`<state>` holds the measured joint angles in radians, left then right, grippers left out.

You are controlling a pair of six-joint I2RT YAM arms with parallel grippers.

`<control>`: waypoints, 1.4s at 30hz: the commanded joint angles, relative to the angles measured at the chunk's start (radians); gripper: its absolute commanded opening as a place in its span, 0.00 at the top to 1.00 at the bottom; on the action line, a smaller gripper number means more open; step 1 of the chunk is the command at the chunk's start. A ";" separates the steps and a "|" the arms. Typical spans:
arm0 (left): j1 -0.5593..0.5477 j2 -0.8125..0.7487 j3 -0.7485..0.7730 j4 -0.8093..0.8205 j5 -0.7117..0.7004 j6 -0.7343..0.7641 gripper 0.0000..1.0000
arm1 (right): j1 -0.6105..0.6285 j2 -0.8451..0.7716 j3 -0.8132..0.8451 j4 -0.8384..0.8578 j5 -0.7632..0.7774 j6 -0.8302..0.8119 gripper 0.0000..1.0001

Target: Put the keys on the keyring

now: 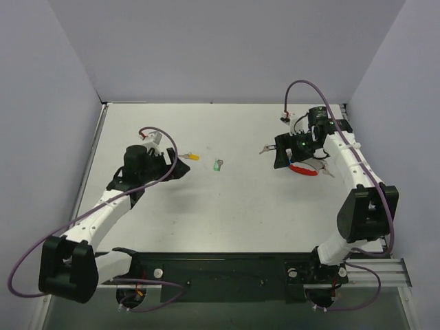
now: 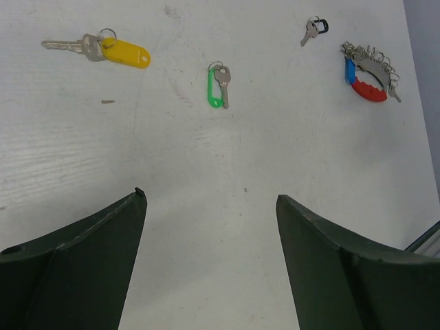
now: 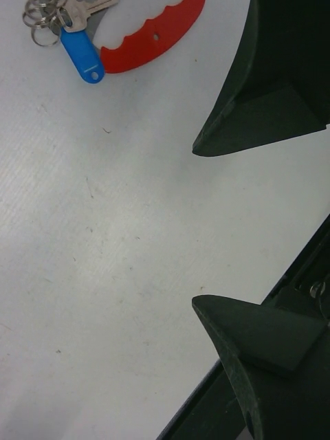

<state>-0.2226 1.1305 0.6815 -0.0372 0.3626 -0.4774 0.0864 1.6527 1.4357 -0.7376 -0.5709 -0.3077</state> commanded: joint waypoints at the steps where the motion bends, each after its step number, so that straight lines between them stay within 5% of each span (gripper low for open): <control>1: -0.107 0.121 0.142 0.062 -0.239 -0.188 0.14 | -0.019 -0.143 -0.112 0.055 -0.076 0.021 0.23; 11: -0.356 0.599 0.752 -0.499 -0.789 -0.480 0.22 | -0.208 -0.327 -0.314 0.214 -0.264 0.154 0.23; 15: -0.377 0.780 0.998 -0.636 -0.804 -0.552 0.29 | -0.208 -0.343 -0.316 0.207 -0.273 0.136 0.23; 18: -0.377 0.886 1.070 -0.675 -0.801 -0.627 0.46 | -0.208 -0.349 -0.308 0.185 -0.276 0.117 0.23; 33: -0.380 1.223 1.452 -0.923 -0.735 -0.836 0.53 | -0.209 -0.357 -0.305 0.161 -0.279 0.071 0.24; 42: -0.379 1.266 1.484 -0.972 -0.735 -0.851 0.56 | -0.209 -0.352 -0.307 0.161 -0.274 0.065 0.24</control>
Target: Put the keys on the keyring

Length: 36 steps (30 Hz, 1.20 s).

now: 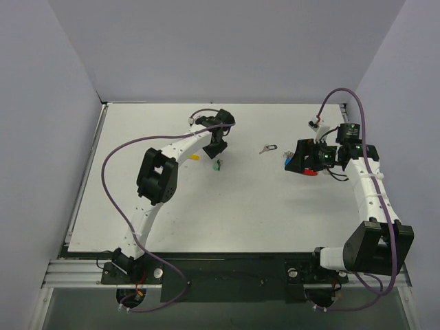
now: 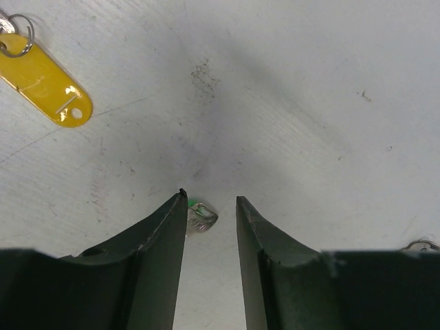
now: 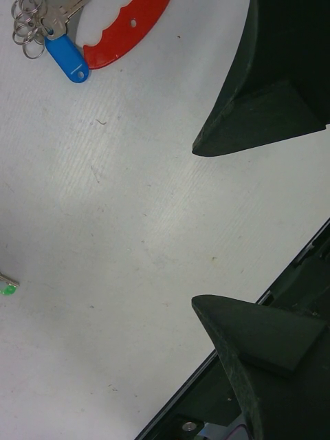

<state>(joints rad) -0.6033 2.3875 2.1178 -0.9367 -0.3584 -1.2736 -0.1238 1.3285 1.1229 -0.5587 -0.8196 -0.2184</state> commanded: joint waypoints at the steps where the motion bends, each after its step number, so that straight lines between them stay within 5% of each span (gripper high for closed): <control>1: 0.000 0.012 0.050 -0.076 -0.014 -0.058 0.56 | 0.001 -0.029 0.006 -0.018 -0.026 -0.024 0.24; 16: -0.001 0.050 0.065 -0.103 0.036 -0.079 0.55 | 0.001 -0.026 0.005 -0.017 -0.021 -0.026 0.24; 28: -0.001 0.013 0.038 -0.085 0.038 -0.073 0.78 | 0.001 -0.025 0.005 -0.018 -0.018 -0.029 0.24; 36: -0.003 -0.161 -0.206 0.189 0.058 -0.018 0.99 | 0.001 -0.026 0.003 -0.017 -0.016 -0.029 0.24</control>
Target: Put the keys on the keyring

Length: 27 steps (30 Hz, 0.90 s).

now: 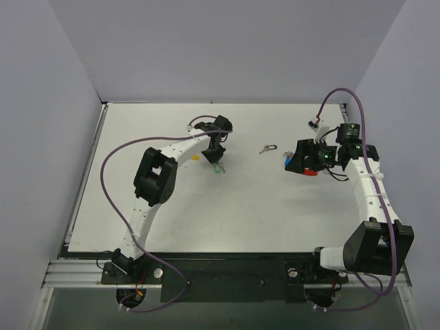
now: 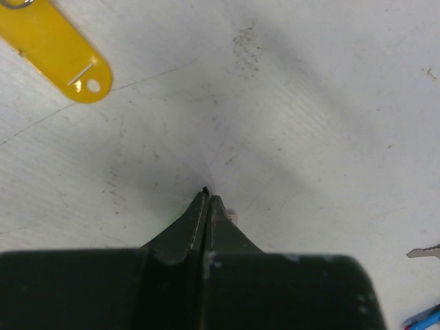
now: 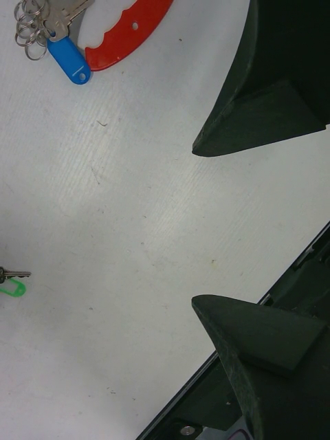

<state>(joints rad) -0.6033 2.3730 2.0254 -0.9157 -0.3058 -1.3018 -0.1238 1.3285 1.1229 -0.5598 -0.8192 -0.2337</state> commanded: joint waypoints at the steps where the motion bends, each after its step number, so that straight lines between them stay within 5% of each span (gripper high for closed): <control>1: -0.001 -0.165 -0.141 0.198 0.011 0.033 1.00 | 0.001 -0.026 0.003 -0.015 -0.017 -0.013 0.24; 7: -0.003 -0.374 -0.439 0.576 0.079 0.195 1.00 | 0.001 -0.031 0.002 -0.015 -0.015 -0.015 0.24; 14: -0.009 -0.618 -0.825 1.187 0.414 0.456 1.00 | 0.013 -0.037 -0.006 -0.119 -0.130 -0.179 0.24; 19: -0.068 -0.718 -0.938 1.314 0.572 0.668 1.00 | 0.058 -0.064 -0.021 -0.229 -0.169 -0.413 0.24; 27: -0.197 -0.856 -1.057 1.286 0.732 1.124 1.00 | 0.151 -0.161 -0.087 -0.371 -0.190 -0.730 0.23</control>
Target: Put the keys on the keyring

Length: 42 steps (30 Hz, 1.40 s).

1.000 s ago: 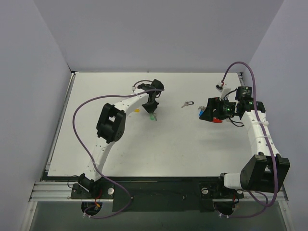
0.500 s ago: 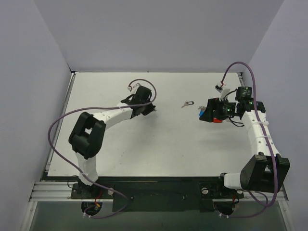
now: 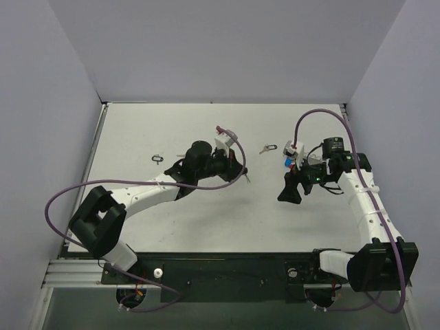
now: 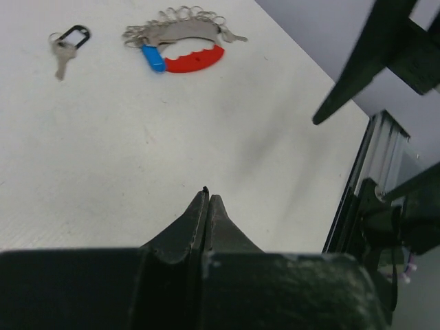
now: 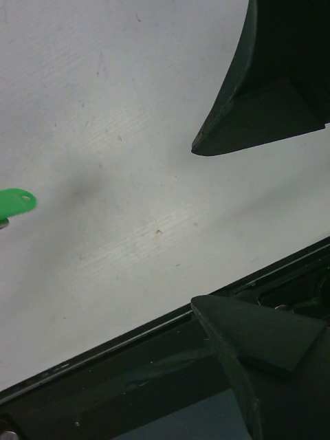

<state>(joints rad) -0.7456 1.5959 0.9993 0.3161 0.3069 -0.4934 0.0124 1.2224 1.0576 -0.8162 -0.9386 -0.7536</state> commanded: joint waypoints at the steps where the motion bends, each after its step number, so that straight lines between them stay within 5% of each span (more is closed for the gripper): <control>1: -0.078 -0.085 -0.036 0.038 0.126 0.384 1.00 | 0.014 -0.073 -0.024 -0.126 -0.066 -0.223 0.23; 10: -0.238 -0.024 -0.013 -0.046 0.120 0.676 1.00 | -0.179 -0.158 -0.033 -0.126 -0.071 -0.155 0.22; 24: -0.391 0.386 0.404 -0.423 -0.067 0.871 1.00 | -0.310 -0.166 -0.074 -0.126 -0.085 -0.109 0.22; 42: -0.417 0.559 0.575 -0.471 -0.106 0.774 0.93 | -0.348 -0.144 -0.070 -0.124 -0.085 -0.092 0.22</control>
<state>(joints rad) -1.1572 2.1418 1.4998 -0.1761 0.2314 0.3233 -0.3355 1.0756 0.9886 -0.8745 -0.9119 -0.8673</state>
